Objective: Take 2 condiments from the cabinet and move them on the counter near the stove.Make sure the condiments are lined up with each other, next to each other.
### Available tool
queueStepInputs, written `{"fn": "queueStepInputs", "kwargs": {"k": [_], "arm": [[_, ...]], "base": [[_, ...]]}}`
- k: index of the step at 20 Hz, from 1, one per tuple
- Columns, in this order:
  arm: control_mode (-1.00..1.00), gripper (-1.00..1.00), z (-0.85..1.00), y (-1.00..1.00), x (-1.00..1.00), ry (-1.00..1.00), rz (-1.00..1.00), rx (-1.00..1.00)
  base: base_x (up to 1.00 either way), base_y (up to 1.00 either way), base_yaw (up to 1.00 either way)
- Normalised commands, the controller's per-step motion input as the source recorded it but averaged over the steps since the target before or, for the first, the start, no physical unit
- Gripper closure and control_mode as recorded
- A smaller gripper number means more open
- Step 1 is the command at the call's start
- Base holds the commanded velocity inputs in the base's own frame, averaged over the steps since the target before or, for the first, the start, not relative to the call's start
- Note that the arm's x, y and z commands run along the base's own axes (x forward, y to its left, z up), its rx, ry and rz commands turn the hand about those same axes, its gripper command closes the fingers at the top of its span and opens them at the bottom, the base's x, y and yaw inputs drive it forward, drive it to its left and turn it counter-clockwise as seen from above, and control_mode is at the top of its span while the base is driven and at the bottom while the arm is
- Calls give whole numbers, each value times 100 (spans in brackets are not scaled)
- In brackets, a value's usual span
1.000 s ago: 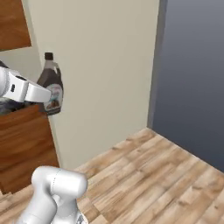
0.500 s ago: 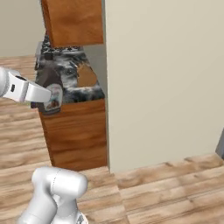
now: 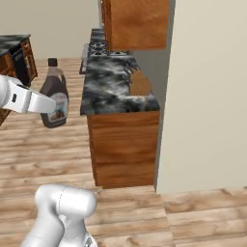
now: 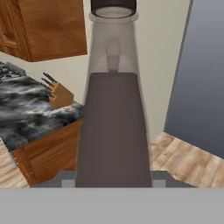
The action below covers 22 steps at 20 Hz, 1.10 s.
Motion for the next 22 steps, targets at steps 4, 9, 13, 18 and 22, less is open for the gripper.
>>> {"fn": "queueStepInputs", "kwargs": {"k": [4,9,13,18,22], "arm": [[100,100,0,0,0,0,0,0],[100,100,0,0,0,0,0,0],[100,100,0,0,0,0,0,0],[100,100,0,0,0,0,0,0],[100,100,0,0,0,0,0,0]], "base": [[0,100,5],[34,100,1],[96,88,0],[100,75,0],[100,65,0]]}}
